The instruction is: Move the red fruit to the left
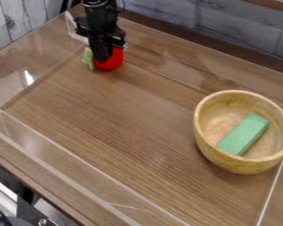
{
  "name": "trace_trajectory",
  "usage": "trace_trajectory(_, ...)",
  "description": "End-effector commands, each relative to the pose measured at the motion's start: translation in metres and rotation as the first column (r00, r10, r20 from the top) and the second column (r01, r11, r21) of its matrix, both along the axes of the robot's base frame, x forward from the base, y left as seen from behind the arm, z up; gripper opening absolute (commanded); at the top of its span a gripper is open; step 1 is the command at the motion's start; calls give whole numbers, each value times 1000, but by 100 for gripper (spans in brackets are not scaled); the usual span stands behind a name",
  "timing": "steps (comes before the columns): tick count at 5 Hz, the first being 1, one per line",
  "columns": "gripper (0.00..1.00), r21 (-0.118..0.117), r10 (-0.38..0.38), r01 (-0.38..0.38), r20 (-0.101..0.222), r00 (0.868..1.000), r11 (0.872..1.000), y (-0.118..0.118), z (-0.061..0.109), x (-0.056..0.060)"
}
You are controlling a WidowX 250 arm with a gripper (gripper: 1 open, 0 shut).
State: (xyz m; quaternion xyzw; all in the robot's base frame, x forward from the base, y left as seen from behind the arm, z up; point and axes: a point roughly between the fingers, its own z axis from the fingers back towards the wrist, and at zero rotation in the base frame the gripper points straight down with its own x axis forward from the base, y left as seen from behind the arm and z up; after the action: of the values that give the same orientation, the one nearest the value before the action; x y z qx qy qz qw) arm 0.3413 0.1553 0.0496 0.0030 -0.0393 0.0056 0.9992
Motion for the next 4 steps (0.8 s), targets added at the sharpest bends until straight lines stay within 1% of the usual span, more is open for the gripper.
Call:
trace_trajectory(1,0,21,-28,27,60,998,999,16,32,2)
trace_trajectory(2,100,-1,-9,9,52,999,1000,22,38,6)
trace_trajectory(3,100,-23,0,1,41,999,1000,26,42,8)
trace_trajectory(4,100,-32,60,-59,45,997,998,26,52,4)
